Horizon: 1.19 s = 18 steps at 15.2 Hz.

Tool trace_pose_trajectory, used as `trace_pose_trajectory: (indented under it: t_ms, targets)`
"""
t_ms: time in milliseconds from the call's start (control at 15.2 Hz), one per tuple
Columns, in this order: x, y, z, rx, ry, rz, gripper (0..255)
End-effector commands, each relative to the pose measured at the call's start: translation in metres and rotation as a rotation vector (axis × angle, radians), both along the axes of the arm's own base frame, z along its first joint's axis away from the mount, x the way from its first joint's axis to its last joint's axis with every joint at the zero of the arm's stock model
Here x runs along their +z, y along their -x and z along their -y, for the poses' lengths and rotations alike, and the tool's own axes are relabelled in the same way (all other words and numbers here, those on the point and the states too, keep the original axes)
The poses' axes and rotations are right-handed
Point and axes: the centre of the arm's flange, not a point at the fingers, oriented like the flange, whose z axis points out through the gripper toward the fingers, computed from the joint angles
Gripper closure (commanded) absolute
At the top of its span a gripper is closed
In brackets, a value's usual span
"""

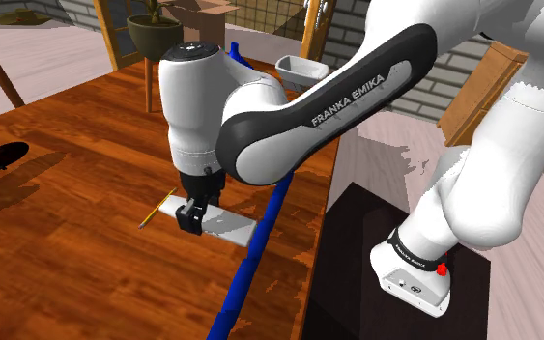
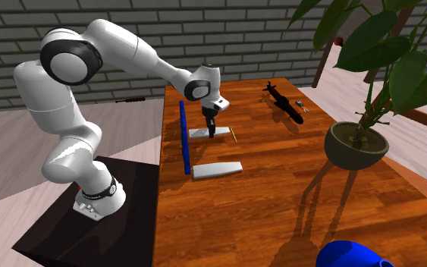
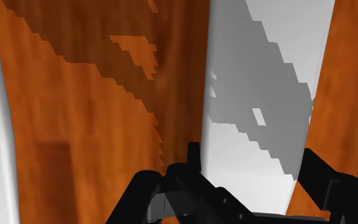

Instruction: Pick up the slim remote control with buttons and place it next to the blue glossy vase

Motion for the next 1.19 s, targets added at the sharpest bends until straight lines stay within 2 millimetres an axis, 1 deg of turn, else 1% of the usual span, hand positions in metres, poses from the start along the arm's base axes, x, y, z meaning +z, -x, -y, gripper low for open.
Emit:
trace_pose_trajectory:
  t_ms: [0, 1122]
  targets:
    - [0.011, 0.000, -0.001, 0.000, 0.000, 0.000, 255]
    - [0.101, 0.000, -0.001, 0.000, 0.000, 0.000, 255]
